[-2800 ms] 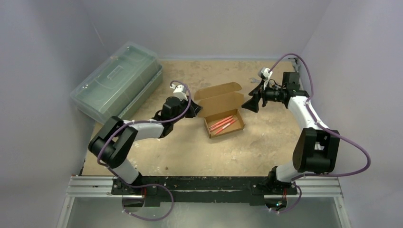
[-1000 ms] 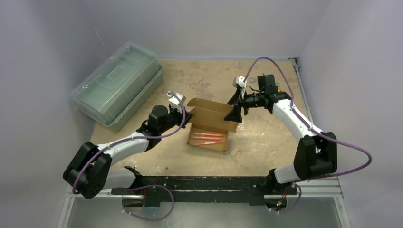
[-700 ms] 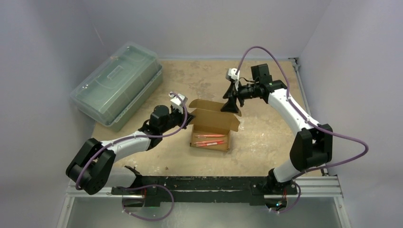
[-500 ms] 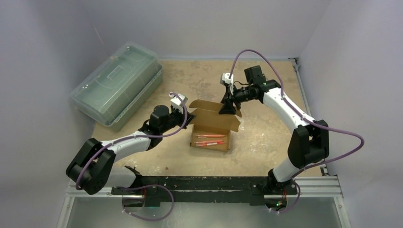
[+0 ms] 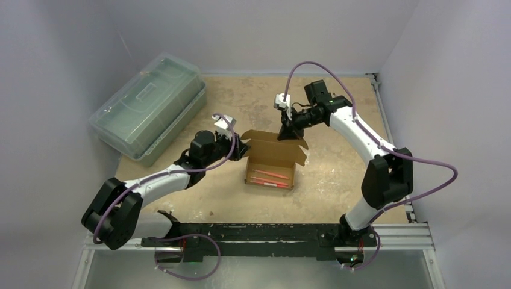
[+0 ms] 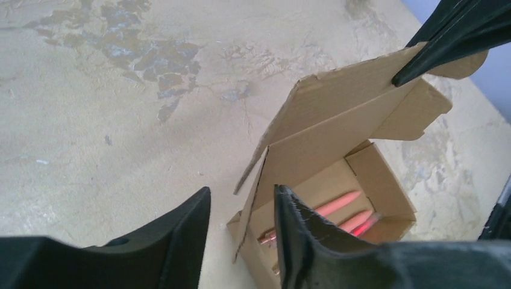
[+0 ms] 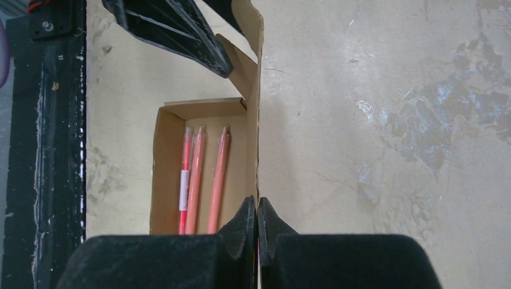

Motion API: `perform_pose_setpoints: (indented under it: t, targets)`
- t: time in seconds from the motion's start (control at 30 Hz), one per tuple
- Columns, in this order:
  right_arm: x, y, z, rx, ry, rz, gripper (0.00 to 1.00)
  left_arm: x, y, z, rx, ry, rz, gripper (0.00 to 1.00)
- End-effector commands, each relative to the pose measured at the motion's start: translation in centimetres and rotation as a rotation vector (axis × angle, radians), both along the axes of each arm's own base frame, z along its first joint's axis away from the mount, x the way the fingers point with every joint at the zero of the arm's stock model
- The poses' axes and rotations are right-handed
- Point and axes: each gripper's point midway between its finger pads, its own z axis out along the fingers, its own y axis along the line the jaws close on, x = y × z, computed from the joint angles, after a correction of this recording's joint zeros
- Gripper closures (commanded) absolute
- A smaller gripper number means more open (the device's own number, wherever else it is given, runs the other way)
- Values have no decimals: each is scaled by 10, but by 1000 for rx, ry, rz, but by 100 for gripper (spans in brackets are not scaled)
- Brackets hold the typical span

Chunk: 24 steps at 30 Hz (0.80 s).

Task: Fold the paper box
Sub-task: Close the paper box at the center of the board.

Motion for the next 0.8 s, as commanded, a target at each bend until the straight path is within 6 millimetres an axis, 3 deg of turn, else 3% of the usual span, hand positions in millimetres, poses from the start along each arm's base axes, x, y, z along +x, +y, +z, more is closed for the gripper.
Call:
perform_pose_setpoints:
  t: [0.0, 0.1, 0.2, 0.3, 0.4, 0.5, 0.77]
  targets:
    - [-2, -4, 27, 4, -112, 19, 100, 2, 10, 47, -106, -47, 85, 52]
    - [-7, -8, 30, -7, -151, 36, 100, -9, 23, 57, -157, -59, 131, 44]
    - [-13, -12, 27, -21, -163, 56, 100, -20, 45, 49, -191, -34, 220, 43]
    - [-22, -13, 23, -17, -158, 94, 100, -27, 70, 33, -223, -3, 349, 54]
    - [-24, -14, 19, -23, -157, 100, 100, -30, 84, 20, -247, 5, 417, 65]
    - [-22, -15, 14, -32, -150, 94, 100, -26, 78, 18, -249, 5, 397, 70]
    - [-8, -15, 4, -59, -128, 31, 100, -9, 36, 11, -250, 16, 244, 78]
